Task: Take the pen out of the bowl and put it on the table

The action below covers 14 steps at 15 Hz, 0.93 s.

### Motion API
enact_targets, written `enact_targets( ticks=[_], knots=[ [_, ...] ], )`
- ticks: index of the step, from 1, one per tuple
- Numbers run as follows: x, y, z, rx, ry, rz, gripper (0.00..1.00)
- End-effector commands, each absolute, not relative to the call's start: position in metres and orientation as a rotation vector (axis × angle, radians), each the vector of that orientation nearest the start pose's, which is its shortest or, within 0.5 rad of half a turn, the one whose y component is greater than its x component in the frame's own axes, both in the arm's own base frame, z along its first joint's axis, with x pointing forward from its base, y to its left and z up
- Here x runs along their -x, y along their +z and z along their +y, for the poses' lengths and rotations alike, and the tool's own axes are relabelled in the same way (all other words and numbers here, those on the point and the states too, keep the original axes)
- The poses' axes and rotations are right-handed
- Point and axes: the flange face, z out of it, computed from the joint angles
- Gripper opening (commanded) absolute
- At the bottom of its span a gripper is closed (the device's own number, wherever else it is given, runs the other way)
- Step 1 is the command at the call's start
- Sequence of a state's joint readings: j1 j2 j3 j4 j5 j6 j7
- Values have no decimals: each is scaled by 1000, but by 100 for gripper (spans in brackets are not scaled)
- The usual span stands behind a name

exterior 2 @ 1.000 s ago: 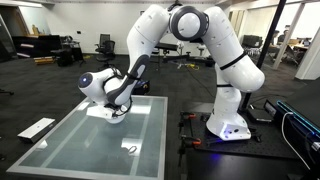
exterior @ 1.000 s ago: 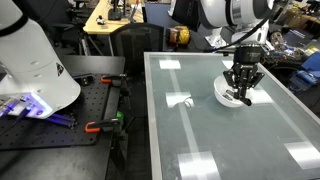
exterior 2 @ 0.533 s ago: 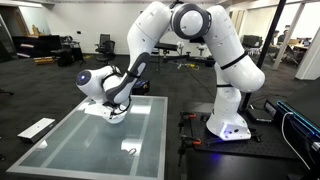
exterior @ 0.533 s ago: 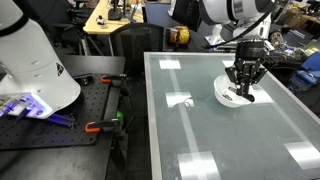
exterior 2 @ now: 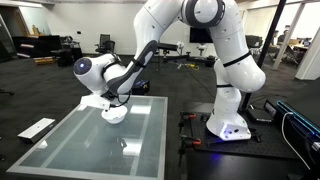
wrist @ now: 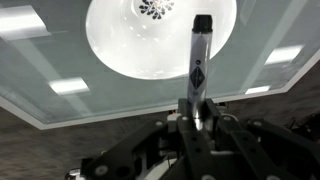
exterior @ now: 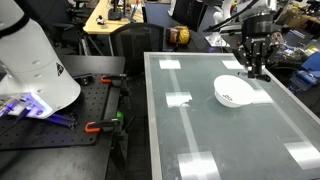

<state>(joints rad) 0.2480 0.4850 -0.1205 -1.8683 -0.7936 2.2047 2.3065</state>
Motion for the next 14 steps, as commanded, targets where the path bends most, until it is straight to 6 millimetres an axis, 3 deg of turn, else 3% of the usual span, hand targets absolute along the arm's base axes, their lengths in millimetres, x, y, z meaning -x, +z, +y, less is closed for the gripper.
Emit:
enact_targets(
  ticks=[1,8,14],
  knots=[
    [-610,286,72,2319,-1075,2323,5],
    [-606,321,116,2404,-1148,2006,5],
    [-611,321,154,2519,-990,1701,5]
  ],
)
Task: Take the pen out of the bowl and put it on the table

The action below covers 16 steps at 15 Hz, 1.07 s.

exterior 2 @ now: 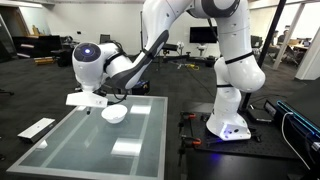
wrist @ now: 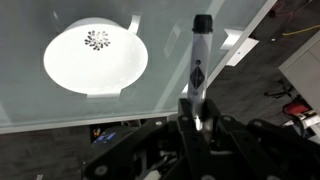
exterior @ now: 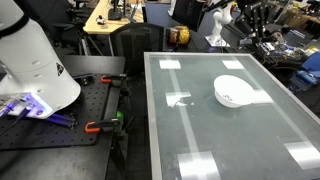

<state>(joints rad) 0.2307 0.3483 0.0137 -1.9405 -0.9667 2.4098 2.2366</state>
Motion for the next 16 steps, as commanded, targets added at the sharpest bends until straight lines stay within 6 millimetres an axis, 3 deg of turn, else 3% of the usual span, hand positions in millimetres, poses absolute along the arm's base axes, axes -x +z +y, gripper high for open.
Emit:
enact_targets(
  ticks=[1,4,12,16],
  knots=[
    [-611,319,157,2545,-956,1647,5],
    [-612,308,166,2650,-805,1475,5],
    [-618,257,181,2906,-396,1163,5],
    [-625,237,183,2954,-328,1054,5]
  ],
)
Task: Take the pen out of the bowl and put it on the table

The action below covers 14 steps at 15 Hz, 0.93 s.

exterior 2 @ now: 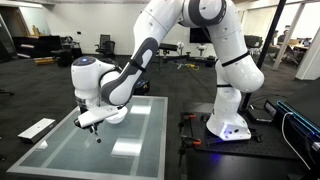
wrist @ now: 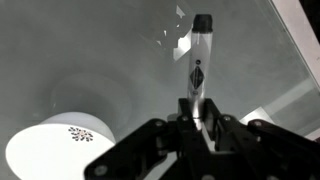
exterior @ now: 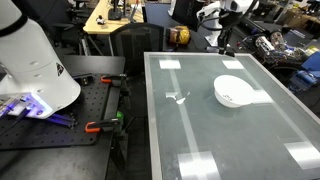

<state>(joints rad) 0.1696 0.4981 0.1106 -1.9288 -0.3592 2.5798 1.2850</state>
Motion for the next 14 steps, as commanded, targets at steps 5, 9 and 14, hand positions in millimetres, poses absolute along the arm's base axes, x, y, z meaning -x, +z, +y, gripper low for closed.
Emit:
enact_targets(
  ticks=[5,9,14],
  knots=[
    [-633,209,191,3007,-309,989,5],
    [-636,191,196,3018,-265,959,5],
    [-639,179,196,3011,-204,954,6]
  ],
)
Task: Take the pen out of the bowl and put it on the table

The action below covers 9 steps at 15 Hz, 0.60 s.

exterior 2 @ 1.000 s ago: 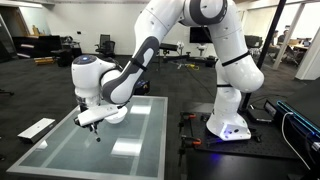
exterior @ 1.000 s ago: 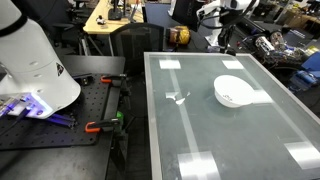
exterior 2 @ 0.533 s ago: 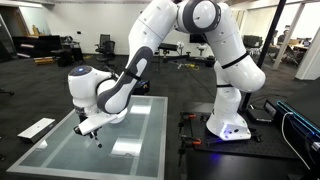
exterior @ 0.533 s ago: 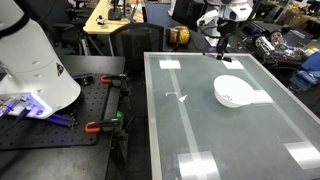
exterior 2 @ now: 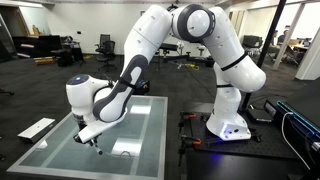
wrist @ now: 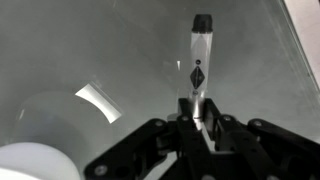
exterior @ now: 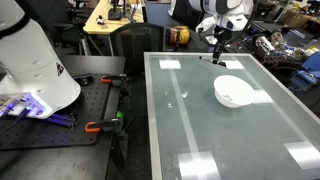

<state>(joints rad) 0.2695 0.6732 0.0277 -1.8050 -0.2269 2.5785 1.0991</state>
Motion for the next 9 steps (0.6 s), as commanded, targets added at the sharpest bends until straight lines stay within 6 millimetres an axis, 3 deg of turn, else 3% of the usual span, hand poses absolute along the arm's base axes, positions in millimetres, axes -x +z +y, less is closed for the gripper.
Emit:
enact_targets(
  ticks=[1,2,3,6,9],
  knots=[
    [-640,178,196,3010,-196,953,8],
    [-640,177,196,3010,-192,955,33],
    [-640,177,195,3010,-192,964,45],
    [-641,181,193,3004,-200,975,66],
    [-640,198,180,2997,-242,1015,88]
  ],
)
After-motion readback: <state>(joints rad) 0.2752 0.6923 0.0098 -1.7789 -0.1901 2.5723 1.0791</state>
